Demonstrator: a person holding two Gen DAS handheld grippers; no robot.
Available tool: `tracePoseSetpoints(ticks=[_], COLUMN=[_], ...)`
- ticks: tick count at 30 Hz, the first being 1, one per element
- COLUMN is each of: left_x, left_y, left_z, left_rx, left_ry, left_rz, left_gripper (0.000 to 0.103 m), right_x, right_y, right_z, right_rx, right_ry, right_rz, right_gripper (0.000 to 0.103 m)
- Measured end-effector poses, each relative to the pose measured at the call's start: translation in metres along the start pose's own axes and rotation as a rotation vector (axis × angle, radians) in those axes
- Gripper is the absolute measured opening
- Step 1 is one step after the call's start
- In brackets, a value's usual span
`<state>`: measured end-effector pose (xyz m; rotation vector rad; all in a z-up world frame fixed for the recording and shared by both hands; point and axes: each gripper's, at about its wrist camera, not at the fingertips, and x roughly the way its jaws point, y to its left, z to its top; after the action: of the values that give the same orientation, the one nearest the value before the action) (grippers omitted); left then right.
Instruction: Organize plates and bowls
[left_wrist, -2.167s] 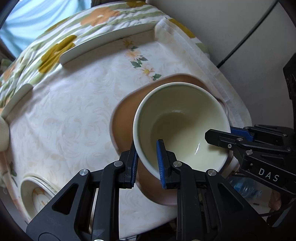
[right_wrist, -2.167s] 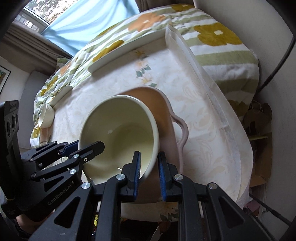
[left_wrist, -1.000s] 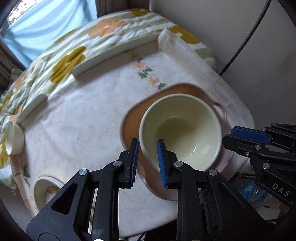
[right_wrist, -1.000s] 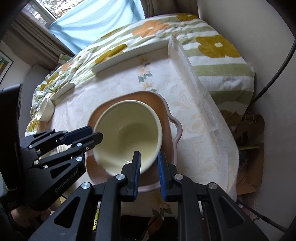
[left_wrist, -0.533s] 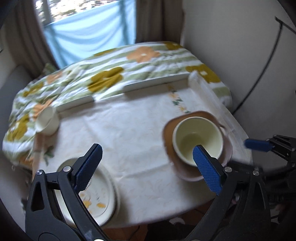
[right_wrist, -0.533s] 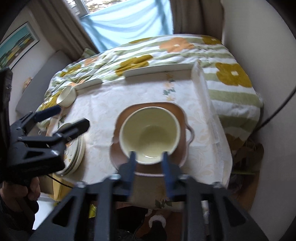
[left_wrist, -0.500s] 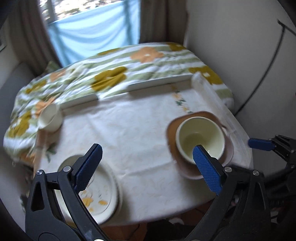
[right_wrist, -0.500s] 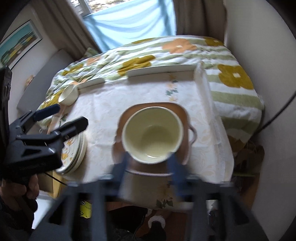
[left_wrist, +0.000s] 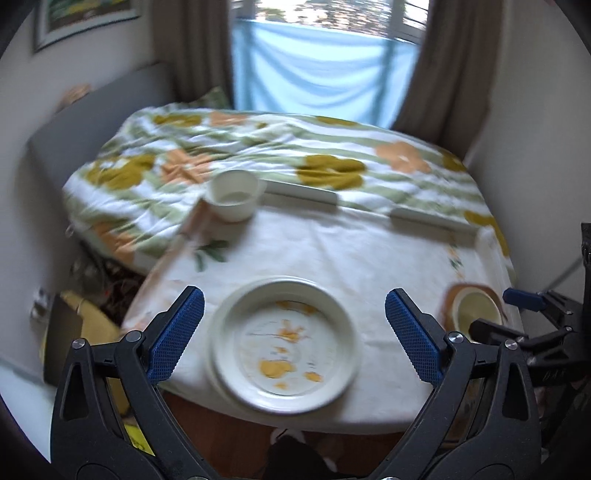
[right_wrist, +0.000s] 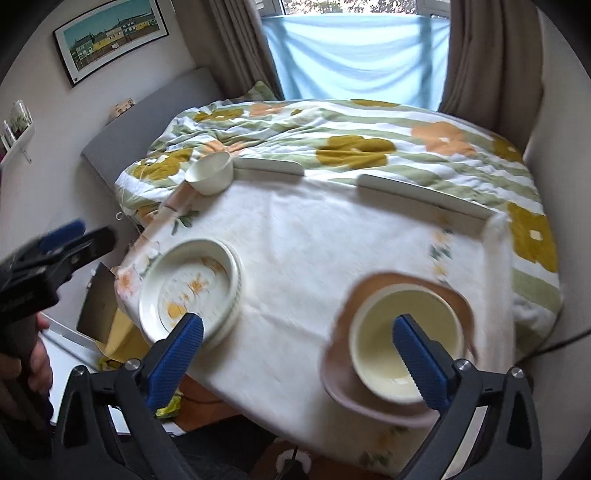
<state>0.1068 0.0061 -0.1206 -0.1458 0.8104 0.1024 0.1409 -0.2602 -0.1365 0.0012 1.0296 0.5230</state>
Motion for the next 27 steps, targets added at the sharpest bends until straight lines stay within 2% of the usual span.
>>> tracePoseSetpoints(ticks=[6, 11, 14, 16, 20, 23, 27], left_x=[0.024, 0.069, 0.111, 0.136, 0.199, 0.243, 0.287], left_y=[0.071, 0.122, 0.146, 0.156, 0.175, 0.185, 0.186], left_z=[0.034, 0.073, 0.094, 0.102, 0.106, 0.106, 0.107], left_rx=[-0.153, -0.28, -0.344, -0.38, -0.46, -0.496, -0.517], left_ry=[-0.007, 0.022, 0.06, 0.085, 0.17, 0.23, 0.275], left_rz=[0.044, -0.021, -0.059, -0.07, -0.119, -0.141, -0.184], left_gripper=[0.098, 0.098, 0.098, 0.094, 0.082, 0.066, 0.052], right_x=[0.034, 0.072, 0.108, 0.14, 0.202, 0.245, 0.29], right_y=[0.031, 0.058, 0.072, 0.076, 0.08, 0.08, 0.083], right_z=[0.064, 0.132, 0.17, 0.193, 0.217, 0.226, 0.231], right_rx=[-0.061, -0.083, -0.089, -0.064, -0.019, 0.022, 0.058], right_ry=[0.019, 0.005, 0.039, 0.074, 0.153, 0.196, 0.254], right_rz=[0.061, 0.087, 0.081, 0.106, 0.142, 0.175, 0.209], right_gripper=[0.102, 0.102, 0.102, 0.102, 0.102, 0.101, 0.078])
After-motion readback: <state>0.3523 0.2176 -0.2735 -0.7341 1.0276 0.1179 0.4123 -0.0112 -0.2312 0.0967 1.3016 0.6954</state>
